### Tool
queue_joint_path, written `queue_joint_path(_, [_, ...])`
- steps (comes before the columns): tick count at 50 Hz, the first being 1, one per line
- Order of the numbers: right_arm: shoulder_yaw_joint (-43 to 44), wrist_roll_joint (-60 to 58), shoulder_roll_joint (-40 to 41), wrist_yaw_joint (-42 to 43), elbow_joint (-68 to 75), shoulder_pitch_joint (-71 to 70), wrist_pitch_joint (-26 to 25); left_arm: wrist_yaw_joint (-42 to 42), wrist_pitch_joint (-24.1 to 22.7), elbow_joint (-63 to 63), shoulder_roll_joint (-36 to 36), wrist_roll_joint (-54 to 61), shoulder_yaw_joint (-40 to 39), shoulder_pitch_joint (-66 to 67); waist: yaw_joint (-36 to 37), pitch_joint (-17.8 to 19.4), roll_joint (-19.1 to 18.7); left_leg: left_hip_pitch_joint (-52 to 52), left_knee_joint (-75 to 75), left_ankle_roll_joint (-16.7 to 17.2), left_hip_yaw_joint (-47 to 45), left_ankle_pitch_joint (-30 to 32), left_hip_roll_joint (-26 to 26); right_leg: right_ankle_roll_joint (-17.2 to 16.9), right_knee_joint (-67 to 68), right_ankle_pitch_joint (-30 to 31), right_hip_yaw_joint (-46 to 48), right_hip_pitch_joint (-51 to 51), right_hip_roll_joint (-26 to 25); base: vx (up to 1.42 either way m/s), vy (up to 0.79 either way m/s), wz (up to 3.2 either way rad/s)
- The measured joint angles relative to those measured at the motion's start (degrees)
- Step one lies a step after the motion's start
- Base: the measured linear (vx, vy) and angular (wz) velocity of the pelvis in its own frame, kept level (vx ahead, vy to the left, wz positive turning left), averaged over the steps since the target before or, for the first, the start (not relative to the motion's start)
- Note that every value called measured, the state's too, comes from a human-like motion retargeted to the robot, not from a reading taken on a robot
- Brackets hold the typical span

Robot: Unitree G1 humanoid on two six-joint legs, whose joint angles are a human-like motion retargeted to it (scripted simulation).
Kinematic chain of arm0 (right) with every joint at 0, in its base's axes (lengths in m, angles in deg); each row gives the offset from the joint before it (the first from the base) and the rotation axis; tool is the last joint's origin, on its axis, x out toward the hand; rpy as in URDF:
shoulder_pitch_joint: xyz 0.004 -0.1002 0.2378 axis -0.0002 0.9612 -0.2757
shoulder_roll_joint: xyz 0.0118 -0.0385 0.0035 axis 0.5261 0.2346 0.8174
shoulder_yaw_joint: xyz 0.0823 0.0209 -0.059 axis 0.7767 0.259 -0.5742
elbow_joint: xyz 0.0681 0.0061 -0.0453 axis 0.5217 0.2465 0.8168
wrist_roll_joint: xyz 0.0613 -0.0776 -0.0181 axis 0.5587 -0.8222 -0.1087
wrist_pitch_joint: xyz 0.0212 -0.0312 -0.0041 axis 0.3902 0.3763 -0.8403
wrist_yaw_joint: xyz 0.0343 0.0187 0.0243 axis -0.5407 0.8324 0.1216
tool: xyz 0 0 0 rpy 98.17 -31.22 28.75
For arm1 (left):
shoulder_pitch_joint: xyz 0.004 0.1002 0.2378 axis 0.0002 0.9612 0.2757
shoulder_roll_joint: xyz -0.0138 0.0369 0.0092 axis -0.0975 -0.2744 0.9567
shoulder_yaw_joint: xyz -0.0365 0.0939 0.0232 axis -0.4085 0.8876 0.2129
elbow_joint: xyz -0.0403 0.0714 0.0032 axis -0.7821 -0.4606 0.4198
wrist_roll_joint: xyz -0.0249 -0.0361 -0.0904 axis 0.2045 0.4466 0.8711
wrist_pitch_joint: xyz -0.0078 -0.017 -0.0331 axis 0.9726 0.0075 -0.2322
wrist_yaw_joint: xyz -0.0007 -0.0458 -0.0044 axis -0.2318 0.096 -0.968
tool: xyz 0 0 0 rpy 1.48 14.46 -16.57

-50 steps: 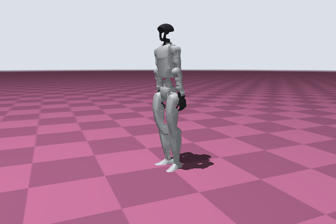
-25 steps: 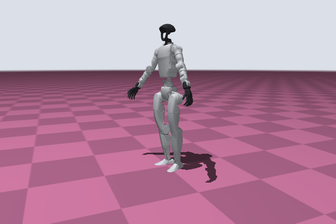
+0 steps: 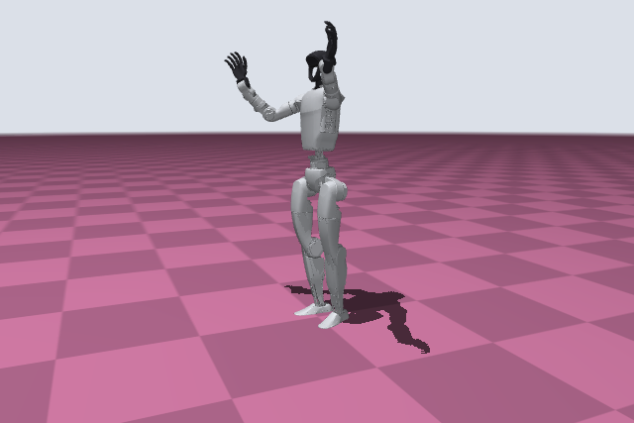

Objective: Upper body actions

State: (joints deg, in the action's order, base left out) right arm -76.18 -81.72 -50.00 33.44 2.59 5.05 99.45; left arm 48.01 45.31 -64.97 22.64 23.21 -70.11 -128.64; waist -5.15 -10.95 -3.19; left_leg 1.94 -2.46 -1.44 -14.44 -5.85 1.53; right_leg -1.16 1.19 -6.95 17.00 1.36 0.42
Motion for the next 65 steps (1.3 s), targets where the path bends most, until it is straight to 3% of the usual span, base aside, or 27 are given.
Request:
queue_joint_path(5, [-6.19,-12.62,-5.79,4.93,-15.12,-0.38,3.40,-1.23,-5.90,13.15,-0.66,-10.07,6.91,-1.18,0.10,-0.23,-0.11,-0.24,0.12,-0.09,0.10,-0.03,0.10,-0.03,-0.07,-0.21,0.14,-0.36,-0.09,0.00,0.00,0.00])
queue_joint_path(10, [-11.49,-28.02,-12.77,8.43,-27.56,-1.84,2.89,-3.51,-10.28,22.81,-3.47,-25.87,14.91,-2.76,0.57,-0.47,-0.19,-0.55,0.12,-0.18,0.01,-0.18,0.16,-0.02,-0.08,-0.29,-0.06,-0.64,-0.20,0.00,0.00,0.00])
queue_joint_path(15, [-14.06,-37.02,-14.04,9.12,-31.26,-3.36,-0.34,-6.43,-4.53,26.16,-4.70,-48.03,18.74,-5.14,0.91,-0.34,-0.35,-0.87,0.17,-0.24,-0.15,-0.24,0.09,0.00,0.00,-0.24,-0.26,-0.76,-0.33,0.00,0.00,0.00])
queue_joint_path(18, [-12.71,-36.07,-11.79,8.65,-28.63,-2.50,-1.28,-9.16,-1.89,24.45,-4.17,-51.41,17.93,-5.30,1.06,-0.22,-0.35,-0.92,0.30,-0.22,-0.29,-0.15,0.07,0.01,0.02,-0.16,-0.31,-0.66,-0.32,0.00,0.00,0.00])
queue_joint_path(25, [-3.33,-24.81,-2.83,7.60,-16.95,2.47,-3.89,-12.24,4.29,13.92,0.48,-34.27,8.51,-1.19,0.80,-0.90,-0.18,-0.34,0.49,-0.13,-0.43,0.04,0.19,0.04,-0.02,0.06,-0.39,0.17,-0.08,0.00,0.00,0.00])
queue_joint_path(33, [7.45,-11.93,3.97,5.92,-2.81,5.83,-6.28,-4.53,6.12,1.36,7.58,8.35,-4.15,-0.15,0.59,-0.83,-0.27,-0.34,0.44,-0.20,-0.18,0.02,0.37,-0.04,0.10,-0.06,-0.21,0.11,0.10,0.00,0.00,0.00])
queue_joint_path(36, [9.87,-7.80,5.70,4.67,-1.70,6.60,-6.94,3.73,3.67,-1.22,7.96,22.98,-7.44,1.14,0.63,-0.75,-0.29,-0.32,0.38,-0.24,-0.08,-0.02,0.42,-0.07,0.12,-0.13,-0.18,0.04,0.14,0.00,0.00,0.00])
queue_joint_path(39, [10.39,-5.30,6.56,3.79,-2.73,7.16,-6.26,1.11,-1.60,-1.36,7.49,25.86,-9.00,3.55,0.59,-0.38,-0.27,-0.45,0.32,-0.29,0.01,-0.08,0.47,-0.07,0.11,-0.17,-0.14,-0.17,0.13,0.00,0.00,0.00])
queue_joint_path(41, [9.55,-5.61,6.39,4.36,-4.40,7.34,-5.29,-4.05,-3.93,-0.06,6.76,21.05,-9.41,5.42,0.56,-0.01,-0.24,-0.61,0.26,-0.32,0.06,-0.10,0.51,-0.06,0.08,-0.17,-0.09,-0.40,0.13,0.00,0.00,0.00])
queue_joint_path(45, [5.95,-9.47,4.76,6.20,-9.53,6.72,-4.48,-8.98,-4.03,5.06,6.04,11.00,-7.48,6.28,0.68,0.62,-0.04,-0.88,0.15,-0.34,0.27,-0.07,0.62,-0.04,0.07,-0.19,0.12,-0.84,0.23,0.00,0.00,0.00])
queue_joint_path(52, [-4.65,-20.26,-4.05,6.49,-23.05,4.19,-0.97,-5.85,-3.37,18.69,3.17,-0.30,3.24,3.21,0.67,0.39,0.30,-0.50,0.12,-0.28,0.87,0.16,0.76,-0.15,-0.01,-0.29,0.83,-0.86,0.51,0.00,0.00,0.00])
queue_joint_path(58, [-13.69,-39.52,-12.91,7.92,-35.76,-0.21,-3.62,-0.83,-0.89,31.66,-2.63,-17.89,17.20,-0.76,1.14,-0.14,0.23,-0.48,0.11,-0.29,0.99,0.10,0.76,-0.19,0.01,-0.41,0.89,-0.89,0.48,0.00,0.00,0.00])
queue_joint_path(62, [-16.80,-41.12,-12.94,8.79,-38.23,-1.84,-2.09,0.42,2.77,35.84,-4.41,-36.47,23.46,-4.35,1.52,-0.22,0.08,-0.63,0.05,-0.31,1.05,0.03,0.69,-0.20,0.01,-0.48,0.90,-1.09,0.36,0.00,0.00,0.00])
queue_joint_path(65, [-15.17,-39.19,-11.64,8.74,-36.82,-0.98,-1.31,0.20,3.02,36.39,-4.46,-45.90,22.92,-4.98,1.62,0.02,0.19,-0.68,0.03,-0.30,1.11,0.02,0.67,-0.21,0.03,-0.50,0.95,-1.16,0.35,0.00,0.00,0.00])
